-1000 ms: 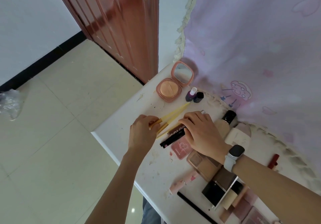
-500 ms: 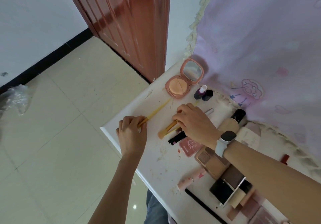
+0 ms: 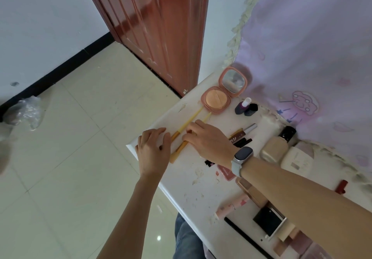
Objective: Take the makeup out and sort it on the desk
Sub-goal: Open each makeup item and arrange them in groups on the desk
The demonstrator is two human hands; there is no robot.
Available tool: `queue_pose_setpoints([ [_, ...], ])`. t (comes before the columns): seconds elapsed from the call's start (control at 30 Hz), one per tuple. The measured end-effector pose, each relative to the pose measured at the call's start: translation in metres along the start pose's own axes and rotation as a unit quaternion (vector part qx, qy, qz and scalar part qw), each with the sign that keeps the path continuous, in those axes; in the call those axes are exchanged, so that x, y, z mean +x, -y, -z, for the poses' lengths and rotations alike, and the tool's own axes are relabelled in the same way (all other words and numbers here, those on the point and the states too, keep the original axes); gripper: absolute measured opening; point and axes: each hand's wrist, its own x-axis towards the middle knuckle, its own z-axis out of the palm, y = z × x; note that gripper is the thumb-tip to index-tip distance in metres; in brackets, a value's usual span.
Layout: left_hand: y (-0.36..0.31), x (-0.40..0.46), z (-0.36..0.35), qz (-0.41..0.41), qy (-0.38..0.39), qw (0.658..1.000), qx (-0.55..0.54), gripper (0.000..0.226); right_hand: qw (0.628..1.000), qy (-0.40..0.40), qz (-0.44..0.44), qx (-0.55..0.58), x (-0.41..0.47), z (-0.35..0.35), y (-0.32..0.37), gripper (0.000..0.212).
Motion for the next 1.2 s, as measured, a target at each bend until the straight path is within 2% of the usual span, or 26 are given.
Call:
queue_pose_setpoints([
  [0.17, 0.01, -0.016, 0.001, -0.077, 0.025, 0.994, 0.067, 0.03, 0.999, 0.02, -0.019, 0.025, -0.004, -0.007, -0.001, 0.022],
  [0.3, 0.015, -0.019, -0.002, -0.094, 0.028, 0.991, 0.087, 0.043, 0.999, -0.012, -0.041, 0.03, -0.025, 0.009, -0.016, 0.007],
  [0.33, 0.015, -0.02, -0.003, -0.094, 0.024, 0.992, 0.085, 0.046, 0.999, 0.0, -0.034, 0.016, -0.029, 0.013, -0.022, 0.003],
  [0.47, 0.016, -0.026, -0.007, -0.108, 0.022, 0.988, 0.111, 0.059, 0.995, 0.087, -0.047, -0.002, -0.04, 0.019, -0.045, 0.017],
  [0.57, 0.018, -0.033, -0.009, -0.122, 0.041, 0.982, 0.139, 0.07, 0.988, 0.137, -0.065, -0.015, -0.038, 0.024, -0.057, 0.018],
  [0.83, 0.021, -0.034, -0.01, -0.13, 0.032, 0.978, 0.158, 0.066, 0.966, 0.256, -0.036, -0.022, -0.012, 0.026, -0.045, 0.008],
  [0.93, 0.021, -0.035, -0.011, -0.127, 0.034, 0.978, 0.161, 0.069, 0.959, 0.271, 0.018, -0.08, -0.008, 0.021, -0.043, 0.012],
  [1.03, 0.022, -0.034, -0.012, -0.119, 0.035, 0.98, 0.157, 0.074, 0.961, 0.228, 0.068, -0.142, -0.008, 0.023, -0.037, 0.023],
  [1.13, 0.024, -0.034, -0.012, -0.114, 0.035, 0.981, 0.154, 0.075, 0.99, 0.049, 0.11, -0.079, -0.012, 0.035, -0.025, 0.018],
  [1.2, 0.025, -0.034, -0.012, -0.113, 0.034, 0.981, 0.153, 0.076, 0.993, -0.083, 0.075, 0.023, -0.018, 0.04, -0.016, 0.011],
])
